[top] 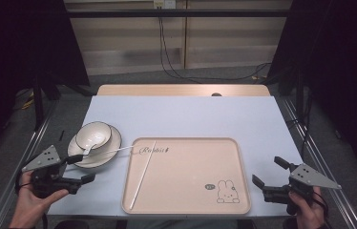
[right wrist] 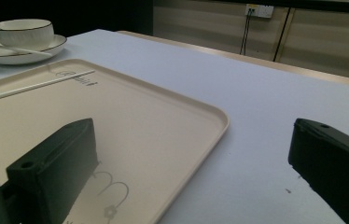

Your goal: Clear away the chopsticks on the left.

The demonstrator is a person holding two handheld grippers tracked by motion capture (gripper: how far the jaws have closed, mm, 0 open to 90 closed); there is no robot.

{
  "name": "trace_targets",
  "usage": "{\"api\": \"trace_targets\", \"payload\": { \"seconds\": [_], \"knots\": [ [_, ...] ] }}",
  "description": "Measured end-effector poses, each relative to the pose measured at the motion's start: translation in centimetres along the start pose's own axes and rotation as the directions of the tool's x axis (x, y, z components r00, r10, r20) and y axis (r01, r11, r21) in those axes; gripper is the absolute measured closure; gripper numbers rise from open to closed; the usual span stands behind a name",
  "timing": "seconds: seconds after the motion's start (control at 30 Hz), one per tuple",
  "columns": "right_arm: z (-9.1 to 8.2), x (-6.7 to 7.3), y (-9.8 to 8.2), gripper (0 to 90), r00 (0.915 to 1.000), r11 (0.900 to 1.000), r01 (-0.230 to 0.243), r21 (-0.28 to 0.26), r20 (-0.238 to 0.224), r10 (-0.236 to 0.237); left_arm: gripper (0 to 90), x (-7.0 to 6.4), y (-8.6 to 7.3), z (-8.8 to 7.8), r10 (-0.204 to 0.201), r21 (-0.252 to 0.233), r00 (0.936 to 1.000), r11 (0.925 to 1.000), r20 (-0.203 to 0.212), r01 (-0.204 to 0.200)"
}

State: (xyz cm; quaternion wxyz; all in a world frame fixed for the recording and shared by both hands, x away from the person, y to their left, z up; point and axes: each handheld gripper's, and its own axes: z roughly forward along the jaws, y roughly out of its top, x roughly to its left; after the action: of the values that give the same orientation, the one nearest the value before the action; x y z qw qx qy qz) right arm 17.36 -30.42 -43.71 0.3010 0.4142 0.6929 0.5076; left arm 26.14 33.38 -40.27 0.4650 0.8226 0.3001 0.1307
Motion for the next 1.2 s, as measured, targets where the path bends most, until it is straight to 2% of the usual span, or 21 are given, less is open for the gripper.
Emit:
{"api": "trace_targets", "payload": {
  "seconds": [0.1,0.17,0.23,0.3,0.33,0.4,0.43,0.53,0.6,0.7,0.77,0.87,0.93,1.0,1.13,1.2],
  "knots": [
    [0.0,0.0,0.0,0.8,1.0000,1.000,-0.002,0.000,0.003,0.002,14.5,1.0,-0.1,-0.4,0.011,0.025,0.9999,0.9996,0.000,-0.011],
    [-0.1,0.0,0.0,0.8,1.0000,1.000,-0.003,0.001,0.002,0.003,12.1,1.8,-0.2,-0.5,0.008,0.033,0.9998,0.9994,0.019,-0.008],
    [-0.1,0.0,0.0,0.8,1.0000,1.000,-0.004,0.003,-0.002,0.004,13.6,2.5,-0.3,-0.8,0.042,0.041,0.9991,0.9983,-0.001,-0.042],
    [-0.1,0.0,0.0,0.8,1.0000,1.000,-0.005,0.003,-0.001,0.005,15.5,3.2,-0.5,-0.8,0.052,0.048,0.9984,0.9974,0.020,-0.053],
    [-0.1,0.0,0.0,0.8,1.0000,1.000,-0.005,0.003,-0.001,0.005,18.5,3.6,-0.6,-0.8,0.066,0.064,0.9977,0.9957,0.017,-0.067],
    [-0.1,0.0,0.0,0.8,1.0000,1.000,-0.005,0.004,-0.001,0.005,22.9,4.1,-0.8,-0.5,0.055,0.071,0.9981,0.9958,0.027,-0.057],
    [-0.1,0.0,0.0,0.8,1.0000,1.000,-0.004,0.004,-0.002,0.004,26.9,4.4,-0.8,-0.5,0.076,0.079,0.9967,0.9938,0.028,-0.078],
    [-0.1,0.0,0.0,0.8,1.0000,1.000,-0.004,0.006,0.000,0.004,36.3,5.2,-0.8,-0.2,0.094,0.103,0.9954,0.9901,0.022,-0.095],
    [-0.1,0.0,0.0,0.8,1.0000,1.000,-0.003,0.005,0.001,0.003,48.4,5.6,-0.9,0.1,0.100,0.110,0.9948,0.9888,0.021,-0.101],
    [-0.1,0.0,-0.1,0.8,1.0000,1.000,-0.004,0.006,0.000,0.004,52.5,6.2,-0.9,0.7,0.113,0.122,0.9935,0.9859,0.020,-0.114],
    [-0.1,0.0,-0.1,0.8,1.0000,1.000,-0.005,0.006,0.004,0.005,55.3,6.6,-0.9,0.8,0.123,0.154,0.9924,0.9803,0.010,-0.123],
    [-0.1,0.0,-0.1,0.8,1.0000,1.000,-0.004,0.006,0.001,0.004,58.8,7.1,-0.9,1.1,0.122,0.153,0.9923,0.9804,0.017,-0.124],
    [-0.1,0.0,-0.1,0.8,1.0000,1.000,-0.004,0.006,0.000,0.004,61.5,7.4,-1.1,1.5,0.136,0.185,0.9904,0.9730,0.024,-0.139],
    [-0.2,0.0,-0.1,0.8,1.0000,1.000,-0.004,0.006,0.001,0.004,62.7,7.5,-1.2,1.8,0.125,0.194,0.9921,0.9729,0.013,-0.125],
    [-0.1,0.0,-0.1,0.8,1.0000,1.000,0.001,0.007,-0.001,-0.001,64.3,7.4,-1.1,2.3,0.161,0.237,0.9861,0.9572,0.040,-0.166],
    [-0.1,0.0,-0.1,0.8,1.0000,1.000,0.001,0.009,-0.002,-0.001,65.2,7.4,-1.0,2.4,0.170,0.246,0.9850,0.9538,0.031,-0.172]
  ]
}}
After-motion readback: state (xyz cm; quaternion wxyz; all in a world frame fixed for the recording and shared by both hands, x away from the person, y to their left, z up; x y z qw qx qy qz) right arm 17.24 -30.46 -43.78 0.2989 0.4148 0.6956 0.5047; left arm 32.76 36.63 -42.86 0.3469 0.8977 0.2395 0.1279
